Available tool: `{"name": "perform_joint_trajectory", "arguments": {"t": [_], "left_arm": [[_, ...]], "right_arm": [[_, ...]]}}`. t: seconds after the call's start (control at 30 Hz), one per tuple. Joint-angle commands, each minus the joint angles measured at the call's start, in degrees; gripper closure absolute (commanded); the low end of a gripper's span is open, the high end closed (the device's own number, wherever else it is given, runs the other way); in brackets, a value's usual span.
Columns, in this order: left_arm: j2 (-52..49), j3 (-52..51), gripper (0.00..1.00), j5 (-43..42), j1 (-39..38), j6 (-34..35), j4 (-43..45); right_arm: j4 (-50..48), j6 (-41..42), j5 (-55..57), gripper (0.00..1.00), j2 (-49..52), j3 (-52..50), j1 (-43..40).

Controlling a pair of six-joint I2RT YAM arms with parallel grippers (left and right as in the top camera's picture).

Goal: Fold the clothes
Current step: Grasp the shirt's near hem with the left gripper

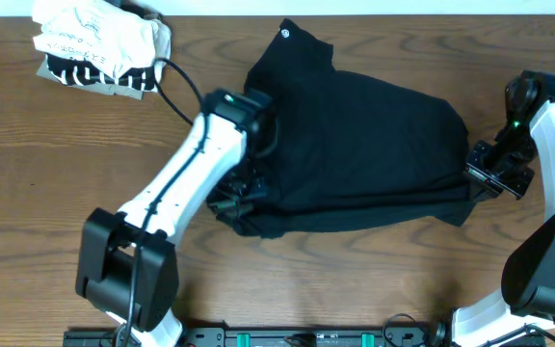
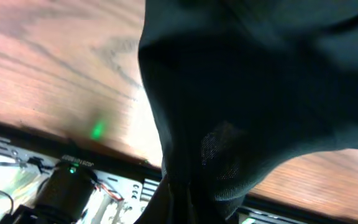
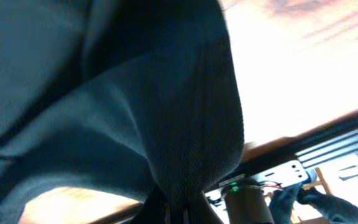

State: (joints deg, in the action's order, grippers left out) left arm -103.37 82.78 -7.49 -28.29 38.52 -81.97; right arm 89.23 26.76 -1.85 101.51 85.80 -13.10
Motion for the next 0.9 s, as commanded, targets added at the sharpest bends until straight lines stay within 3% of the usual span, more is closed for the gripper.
{"name": "perform_joint_trajectory", "arguments": {"t": [0.0, 0.23, 0.33, 0.57, 0.77, 0.87], "left_arm": [[0.8, -3.2, 0.94, 0.5, -2.6, 4.2, 0.3], [0.9, -6.3, 0.94, 0.5, -10.6, 5.1, -0.2], [0.9, -6.3, 0.94, 0.5, -13.3, 5.1, -0.2], [1.9, -6.3, 0.94, 2.9, -14.5, 5.1, -4.0], [6.0, -6.3, 0.93, 5.7, -14.5, 5.1, -4.7], [9.2, -6.3, 0.83, 5.7, -14.5, 5.1, -4.8]], "right_arm": [[-0.1, 3.6, 6.1, 0.99, -1.7, -0.1, 0.7], [0.7, 4.6, 6.6, 0.99, -1.7, -0.2, -0.7], [1.6, 1.4, 6.6, 0.97, -1.7, -0.2, -0.4], [3.4, 1.5, 7.9, 0.98, -1.8, -0.5, -0.3], [4.0, 0.8, 11.1, 0.87, -1.8, -0.5, -0.3], [4.2, 0.8, 11.1, 0.83, -1.8, -0.5, -0.3]]}}
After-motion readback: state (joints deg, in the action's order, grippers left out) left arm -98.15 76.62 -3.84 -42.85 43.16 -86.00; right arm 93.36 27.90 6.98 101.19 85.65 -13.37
